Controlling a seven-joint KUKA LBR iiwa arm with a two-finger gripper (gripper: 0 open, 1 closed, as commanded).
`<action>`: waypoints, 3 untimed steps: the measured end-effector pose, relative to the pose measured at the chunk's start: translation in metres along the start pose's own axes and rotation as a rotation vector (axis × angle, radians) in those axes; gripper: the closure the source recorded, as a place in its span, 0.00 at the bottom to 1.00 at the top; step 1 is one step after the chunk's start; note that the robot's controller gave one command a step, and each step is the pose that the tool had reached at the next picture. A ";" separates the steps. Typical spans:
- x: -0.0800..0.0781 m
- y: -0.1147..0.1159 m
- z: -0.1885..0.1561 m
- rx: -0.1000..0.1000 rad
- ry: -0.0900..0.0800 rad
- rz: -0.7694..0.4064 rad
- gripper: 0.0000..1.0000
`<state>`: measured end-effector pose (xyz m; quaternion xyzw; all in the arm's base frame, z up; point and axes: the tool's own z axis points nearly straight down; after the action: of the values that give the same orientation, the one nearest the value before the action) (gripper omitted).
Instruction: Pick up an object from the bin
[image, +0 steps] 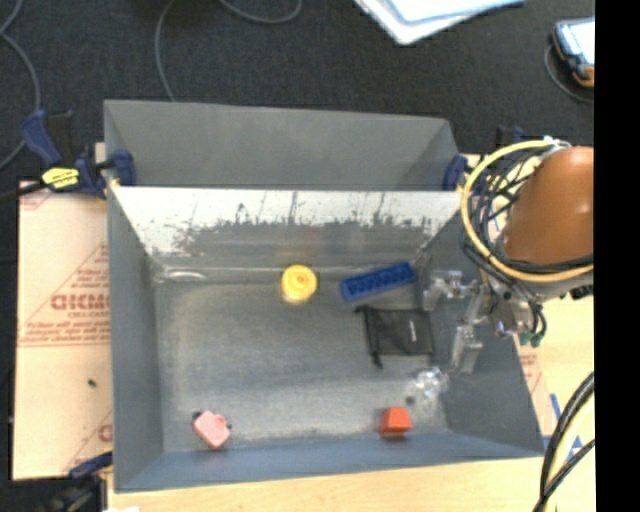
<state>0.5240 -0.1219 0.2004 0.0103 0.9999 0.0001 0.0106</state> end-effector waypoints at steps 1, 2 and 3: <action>-0.035 0.028 0.044 0.000 -0.012 0.153 0.00; -0.059 0.028 0.087 0.001 -0.007 -0.116 0.00; -0.050 0.036 0.111 0.001 -0.012 -0.056 0.00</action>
Offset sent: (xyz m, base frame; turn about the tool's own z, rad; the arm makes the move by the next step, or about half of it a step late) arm 0.0717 0.0247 -0.0992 -0.2374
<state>0.5768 -0.0867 0.0902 -0.0177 0.9997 -0.0006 0.0168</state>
